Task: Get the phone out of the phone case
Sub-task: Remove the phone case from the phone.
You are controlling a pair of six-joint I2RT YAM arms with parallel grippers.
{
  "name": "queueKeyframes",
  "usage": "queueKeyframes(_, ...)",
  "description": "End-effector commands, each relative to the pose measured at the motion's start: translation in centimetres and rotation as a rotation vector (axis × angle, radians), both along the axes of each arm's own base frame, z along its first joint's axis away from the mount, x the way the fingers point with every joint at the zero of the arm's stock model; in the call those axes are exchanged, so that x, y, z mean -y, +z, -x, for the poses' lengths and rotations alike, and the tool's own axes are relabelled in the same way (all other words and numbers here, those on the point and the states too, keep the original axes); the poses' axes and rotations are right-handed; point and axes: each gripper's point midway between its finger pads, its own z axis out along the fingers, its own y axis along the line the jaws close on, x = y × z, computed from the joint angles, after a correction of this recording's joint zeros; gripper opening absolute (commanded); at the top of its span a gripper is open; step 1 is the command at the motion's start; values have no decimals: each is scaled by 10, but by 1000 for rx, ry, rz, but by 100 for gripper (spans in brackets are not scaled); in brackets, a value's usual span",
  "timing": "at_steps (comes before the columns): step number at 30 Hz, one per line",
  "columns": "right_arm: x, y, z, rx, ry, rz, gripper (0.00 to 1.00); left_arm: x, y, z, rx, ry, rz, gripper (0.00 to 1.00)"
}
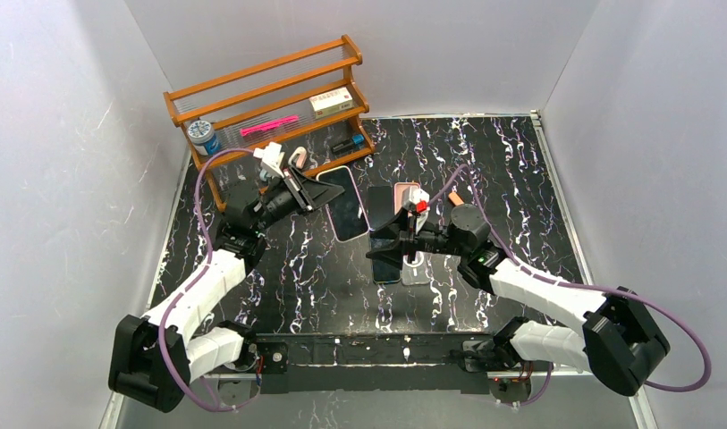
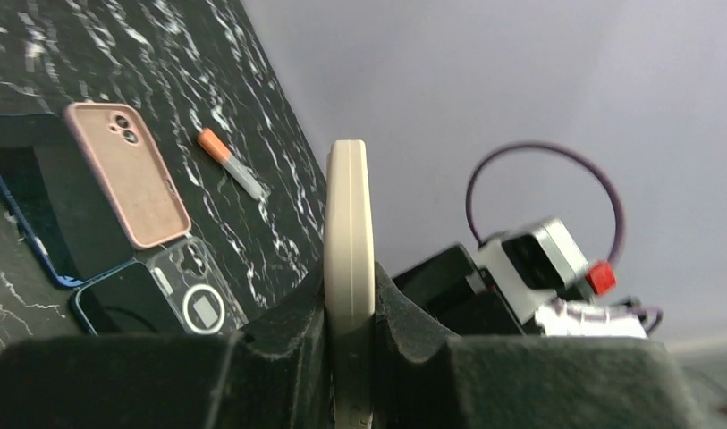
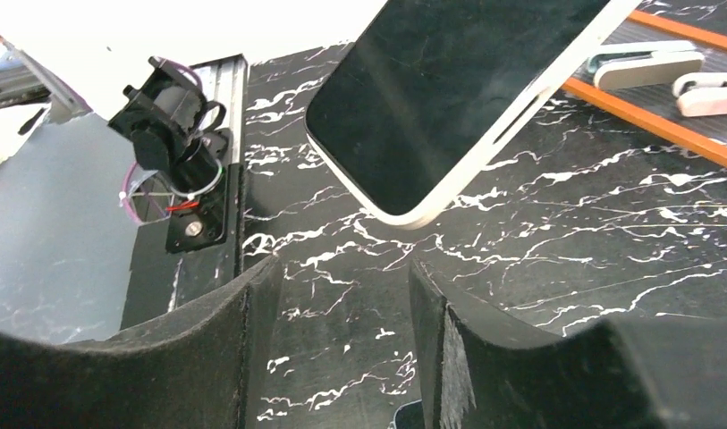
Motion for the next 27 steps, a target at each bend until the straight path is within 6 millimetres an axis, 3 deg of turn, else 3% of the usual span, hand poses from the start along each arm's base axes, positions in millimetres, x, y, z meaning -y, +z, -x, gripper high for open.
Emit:
queueKeyframes(1,1,-1,12,15,72,26,62,15,42,35,237,-234,-51,0)
queueKeyframes(9,-7,11,22,-10,186,29,60,18,50,50,301,-318,-68,0)
queueKeyframes(17,-13,31,29,-21,266,-10,57,18,49,52,312,-326,-75,0)
queueKeyframes(27,-21,37,27,-33,301,-25,48,18,50,55,319,-335,-72,0)
